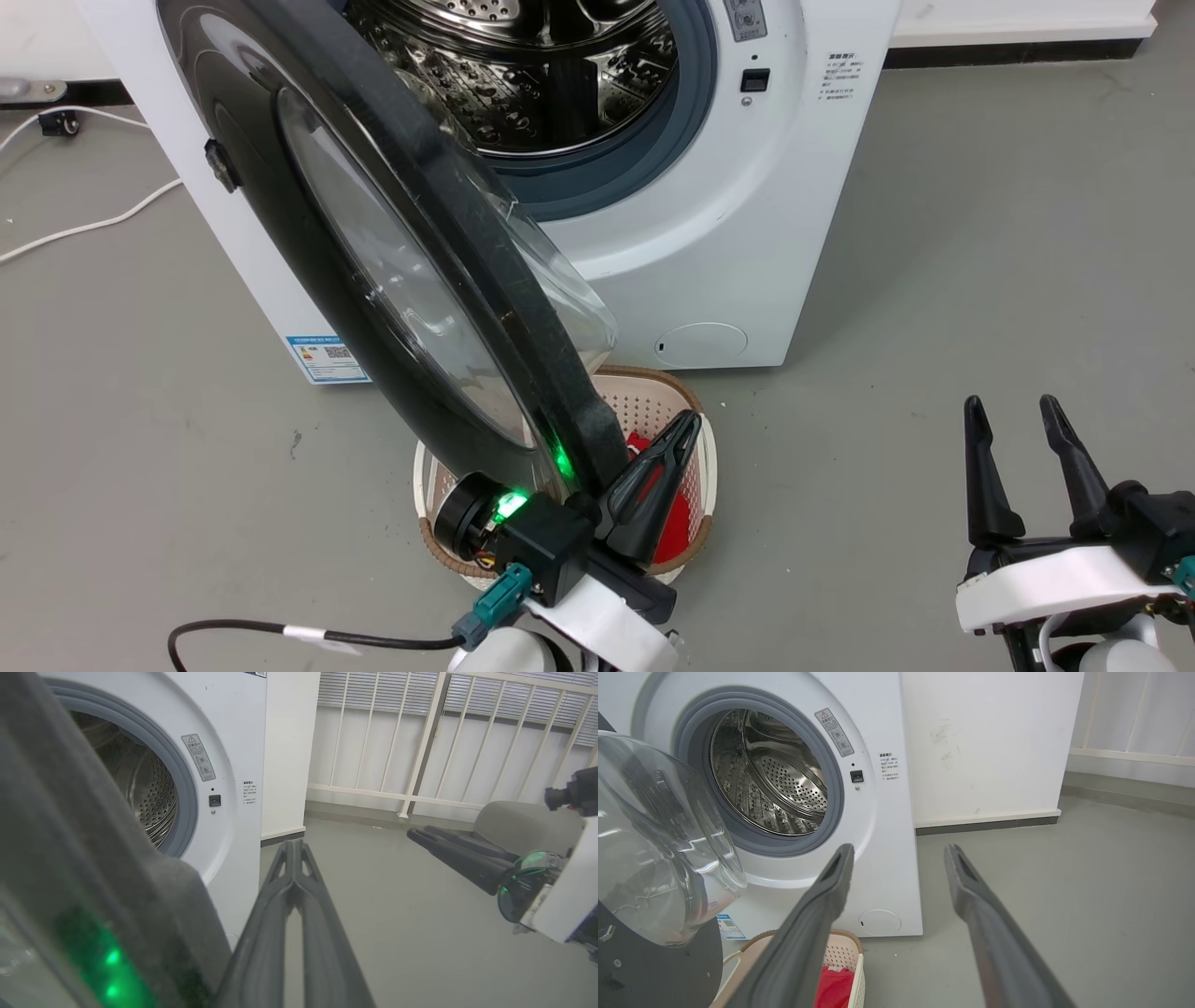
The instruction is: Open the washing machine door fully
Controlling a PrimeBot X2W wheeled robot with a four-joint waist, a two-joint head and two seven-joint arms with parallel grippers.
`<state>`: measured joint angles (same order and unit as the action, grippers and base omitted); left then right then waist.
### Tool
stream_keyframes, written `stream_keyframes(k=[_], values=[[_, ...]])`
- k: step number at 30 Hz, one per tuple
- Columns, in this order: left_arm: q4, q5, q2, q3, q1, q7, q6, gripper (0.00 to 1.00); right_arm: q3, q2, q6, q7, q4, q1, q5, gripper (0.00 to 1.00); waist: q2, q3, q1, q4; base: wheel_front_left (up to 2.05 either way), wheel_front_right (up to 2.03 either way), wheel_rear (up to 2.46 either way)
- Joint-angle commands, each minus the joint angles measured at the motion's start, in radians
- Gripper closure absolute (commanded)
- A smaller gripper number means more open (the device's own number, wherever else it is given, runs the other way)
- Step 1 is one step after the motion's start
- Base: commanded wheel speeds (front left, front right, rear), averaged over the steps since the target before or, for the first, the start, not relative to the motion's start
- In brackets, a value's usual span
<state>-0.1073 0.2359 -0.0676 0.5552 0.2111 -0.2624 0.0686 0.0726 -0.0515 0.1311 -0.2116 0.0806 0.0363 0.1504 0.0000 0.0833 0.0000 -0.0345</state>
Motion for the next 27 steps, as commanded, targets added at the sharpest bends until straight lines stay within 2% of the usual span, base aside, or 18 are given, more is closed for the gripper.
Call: stream_keyframes(k=[1, 9, 27], values=[[-0.006, 0.002, -0.007, -0.017, 0.006, -0.002, -0.013, 1.00, 0.000, 0.002, -0.001, -0.001, 0.003, 0.003, 0.007, 0.00, 0.0000, 0.001, 0.0000, 0.001, 0.00, 0.00, 0.00], [0.031, -0.016, -0.019, -0.047, -0.028, -0.003, -0.038, 1.00, -0.003, 0.002, -0.001, 0.001, 0.012, 0.007, 0.013, 0.00, 0.0000, -0.001, 0.0000, 0.011, 0.00, 0.00, 0.00], [0.206, -0.036, -0.081, -0.076, -0.234, 0.014, -0.145, 1.00, 0.002, 0.002, -0.001, 0.026, 0.024, -0.017, 0.024, 0.00, 0.0000, -0.023, 0.0000, 0.073, 0.00, 0.00, 0.00]])
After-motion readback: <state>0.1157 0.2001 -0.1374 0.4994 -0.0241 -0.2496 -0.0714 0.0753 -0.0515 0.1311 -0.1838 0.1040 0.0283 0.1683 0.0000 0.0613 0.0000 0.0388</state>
